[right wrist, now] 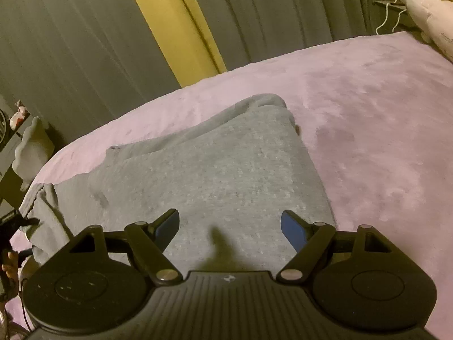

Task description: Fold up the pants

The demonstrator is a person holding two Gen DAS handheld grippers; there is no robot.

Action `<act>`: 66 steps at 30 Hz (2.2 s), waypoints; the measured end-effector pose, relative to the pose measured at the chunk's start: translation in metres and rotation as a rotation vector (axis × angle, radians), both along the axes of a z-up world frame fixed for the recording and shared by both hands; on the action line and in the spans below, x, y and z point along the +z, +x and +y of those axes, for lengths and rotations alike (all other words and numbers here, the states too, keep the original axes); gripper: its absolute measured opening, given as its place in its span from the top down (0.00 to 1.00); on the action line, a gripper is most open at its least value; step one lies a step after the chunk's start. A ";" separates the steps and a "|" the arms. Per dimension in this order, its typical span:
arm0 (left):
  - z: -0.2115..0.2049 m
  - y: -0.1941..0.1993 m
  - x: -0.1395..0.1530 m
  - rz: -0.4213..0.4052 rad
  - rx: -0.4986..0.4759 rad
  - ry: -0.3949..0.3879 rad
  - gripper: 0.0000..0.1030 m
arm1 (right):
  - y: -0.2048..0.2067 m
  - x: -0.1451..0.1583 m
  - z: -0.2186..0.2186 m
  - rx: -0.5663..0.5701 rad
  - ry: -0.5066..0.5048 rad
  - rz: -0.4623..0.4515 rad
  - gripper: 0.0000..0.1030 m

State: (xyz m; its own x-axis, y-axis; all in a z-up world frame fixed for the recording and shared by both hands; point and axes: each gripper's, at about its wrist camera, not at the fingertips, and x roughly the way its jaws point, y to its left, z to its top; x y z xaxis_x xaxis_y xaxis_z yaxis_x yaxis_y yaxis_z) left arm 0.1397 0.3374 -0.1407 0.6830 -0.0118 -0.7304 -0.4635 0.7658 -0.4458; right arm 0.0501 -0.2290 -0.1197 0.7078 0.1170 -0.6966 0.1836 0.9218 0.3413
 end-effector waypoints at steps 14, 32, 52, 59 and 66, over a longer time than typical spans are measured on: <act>0.014 0.003 0.002 -0.031 0.035 -0.024 0.48 | 0.001 0.002 0.002 -0.014 -0.015 0.003 0.22; -0.024 -0.025 0.064 -0.221 -0.021 0.066 0.68 | -0.002 0.005 -0.016 -0.081 0.020 -0.019 0.22; -0.430 -0.077 0.104 -0.415 -0.873 0.343 0.64 | -0.047 0.019 -0.082 -0.256 0.090 -0.094 0.22; -0.492 -0.115 0.031 -0.225 -1.050 0.593 0.36 | -0.066 0.012 -0.123 -0.305 0.111 -0.086 0.22; -0.402 -0.121 0.088 -0.348 -0.834 0.554 0.10 | -0.066 0.024 -0.116 -0.249 0.148 -0.113 0.22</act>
State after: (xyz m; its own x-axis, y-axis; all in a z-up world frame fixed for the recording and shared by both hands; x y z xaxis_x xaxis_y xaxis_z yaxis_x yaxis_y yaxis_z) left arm 0.0189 -0.0642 -0.0526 0.7848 -0.2983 -0.5432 0.3882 0.9199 0.0558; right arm -0.0160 -0.3452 -0.0958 0.7995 0.0248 -0.6001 0.3505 0.7921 0.4997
